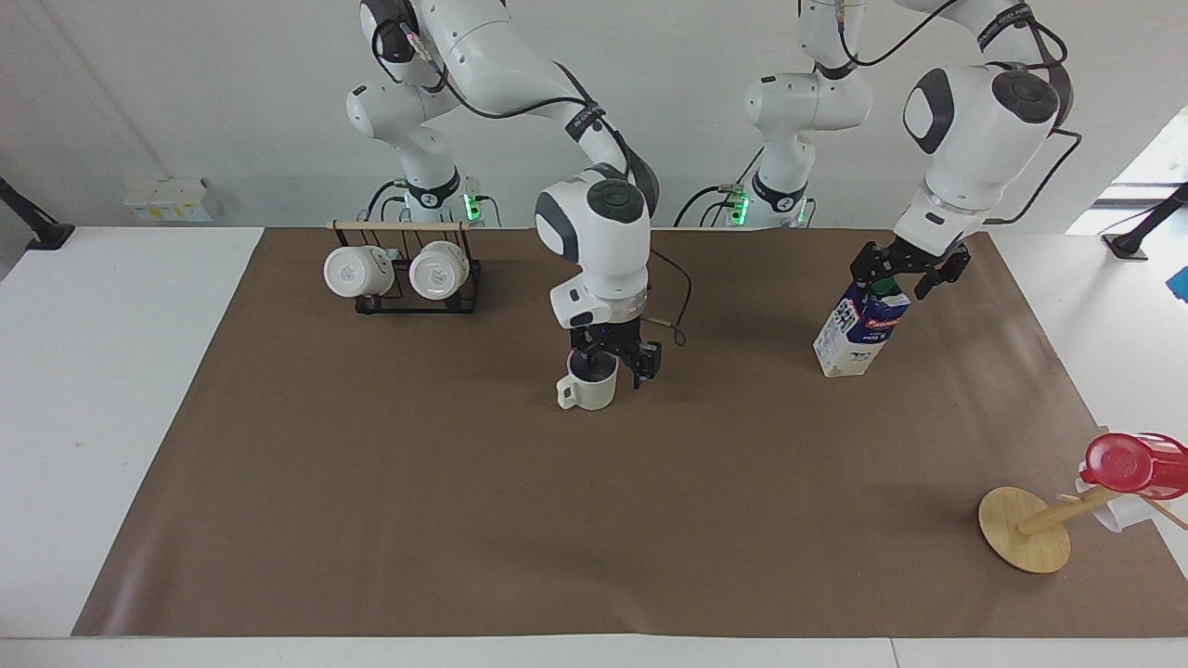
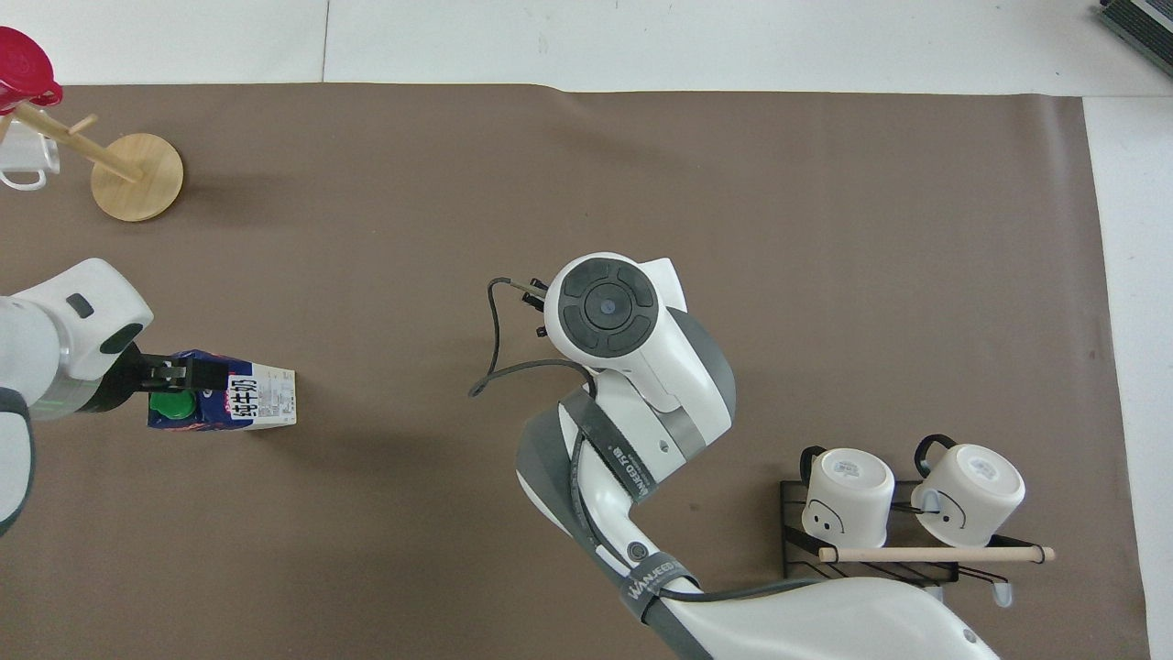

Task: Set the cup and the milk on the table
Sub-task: 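Set the mug down with the right gripper while the left gripper grasps the carton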

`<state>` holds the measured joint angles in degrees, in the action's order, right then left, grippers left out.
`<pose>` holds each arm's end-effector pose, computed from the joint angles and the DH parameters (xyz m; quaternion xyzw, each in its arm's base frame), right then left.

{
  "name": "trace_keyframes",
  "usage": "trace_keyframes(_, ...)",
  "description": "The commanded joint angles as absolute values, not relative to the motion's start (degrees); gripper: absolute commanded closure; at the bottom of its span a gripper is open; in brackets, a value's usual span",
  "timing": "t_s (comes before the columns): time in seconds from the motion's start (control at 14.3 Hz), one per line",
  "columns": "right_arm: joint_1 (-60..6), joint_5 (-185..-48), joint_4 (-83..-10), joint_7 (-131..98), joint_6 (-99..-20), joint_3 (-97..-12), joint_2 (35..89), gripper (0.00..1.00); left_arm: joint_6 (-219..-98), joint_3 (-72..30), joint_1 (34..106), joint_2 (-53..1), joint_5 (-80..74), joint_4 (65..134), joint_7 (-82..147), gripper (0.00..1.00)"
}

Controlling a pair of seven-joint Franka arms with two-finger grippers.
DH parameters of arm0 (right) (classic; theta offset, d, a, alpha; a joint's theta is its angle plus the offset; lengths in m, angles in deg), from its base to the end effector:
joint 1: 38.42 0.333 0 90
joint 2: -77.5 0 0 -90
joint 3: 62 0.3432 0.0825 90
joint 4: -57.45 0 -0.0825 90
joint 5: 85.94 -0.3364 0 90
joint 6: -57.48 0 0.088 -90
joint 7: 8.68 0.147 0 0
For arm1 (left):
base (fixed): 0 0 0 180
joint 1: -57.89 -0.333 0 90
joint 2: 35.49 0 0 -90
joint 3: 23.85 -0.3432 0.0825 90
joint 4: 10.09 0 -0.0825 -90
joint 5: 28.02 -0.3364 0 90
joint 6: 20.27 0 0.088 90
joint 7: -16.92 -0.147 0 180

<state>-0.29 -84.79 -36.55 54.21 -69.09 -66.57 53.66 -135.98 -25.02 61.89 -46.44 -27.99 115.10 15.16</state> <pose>0.5466 0.3689 0.3983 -0.9668 0.2427 -0.0692 0.0410 0.4476 -0.0218 0.4780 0.9991 -0.0401 0.0128 0.0023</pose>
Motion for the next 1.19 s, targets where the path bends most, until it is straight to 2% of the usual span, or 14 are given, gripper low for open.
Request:
trace_keyframes(0.0,-2.19,-84.97,-37.30,49.44,-66.03,-66.84,58.42,0.00,-141.46,-24.82,61.93,-50.34,-27.76,121.75,14.29,0.00)
trace_keyframes(0.28,-6.50,-84.97,-37.30,40.82,-59.96,-66.84,63.69,0.00,-141.82,-24.82,61.94,-50.35,-27.76,121.75,14.29,0.01)
trace_keyframes(0.49,-10.28,-84.97,-37.30,33.96,-57.40,-66.84,65.90,0.00,-141.21,-24.82,61.94,-50.35,-27.76,121.66,14.29,0.40)
trace_keyframes(0.63,-12.56,-84.97,-37.30,30.01,-56.35,-66.84,67.39,0.00,-141.12,-24.82,61.94,-50.35,-27.76,121.58,14.29,0.55)
trace_keyframes(0.7,-14.05,-84.97,-37.30,27.64,-55.30,-66.84,68.44,0.00,-141.03,-24.82,61.94,-50.26,-27.76,121.49,14.29,0.59)
trace_keyframes(0.91,-18.19,-85.58,-37.30,20.78,-50.91,-66.75,71.96,0.00,-139.89,-24.73,62.02,-49.91,-27.76,120.35,15.25,0.62)
trace_keyframes(1.12,-21.97,-86.11,-37.38,16.11,-46.08,-66.75,74.33,0.00,-136.39,-23.77,64.20,-49.29,-27.76,115.79,20.77,0.64)
